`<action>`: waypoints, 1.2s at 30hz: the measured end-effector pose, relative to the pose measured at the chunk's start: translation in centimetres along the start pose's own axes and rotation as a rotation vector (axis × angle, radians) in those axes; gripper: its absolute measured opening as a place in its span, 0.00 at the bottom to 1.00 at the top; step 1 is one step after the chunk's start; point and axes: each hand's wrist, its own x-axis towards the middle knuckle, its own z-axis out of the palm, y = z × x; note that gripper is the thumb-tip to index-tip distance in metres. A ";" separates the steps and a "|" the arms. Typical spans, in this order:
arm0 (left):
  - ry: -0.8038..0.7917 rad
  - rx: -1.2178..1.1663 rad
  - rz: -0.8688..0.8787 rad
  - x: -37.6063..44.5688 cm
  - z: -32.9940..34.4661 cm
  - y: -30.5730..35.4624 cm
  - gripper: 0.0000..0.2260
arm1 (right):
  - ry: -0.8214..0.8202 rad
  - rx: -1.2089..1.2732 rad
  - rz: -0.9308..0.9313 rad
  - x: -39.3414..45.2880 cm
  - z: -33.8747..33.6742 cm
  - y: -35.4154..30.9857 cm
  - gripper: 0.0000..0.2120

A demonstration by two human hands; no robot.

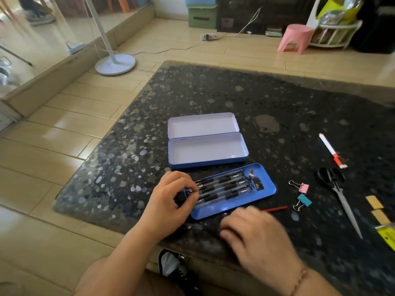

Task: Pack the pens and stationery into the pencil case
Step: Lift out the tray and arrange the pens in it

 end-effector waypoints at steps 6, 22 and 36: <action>0.045 -0.043 -0.116 0.3 0.5 -0.1 0.08 | 0.159 -0.133 0.009 3.4 -1.3 5.4 0.06; -0.270 0.241 0.072 0.3 0.8 -0.5 0.06 | 0.012 -0.106 -0.160 5.2 0.4 5.2 0.08; -0.259 0.246 0.059 0.4 1.2 -0.5 0.03 | 0.021 -0.057 0.141 -1.9 -2.0 9.7 0.09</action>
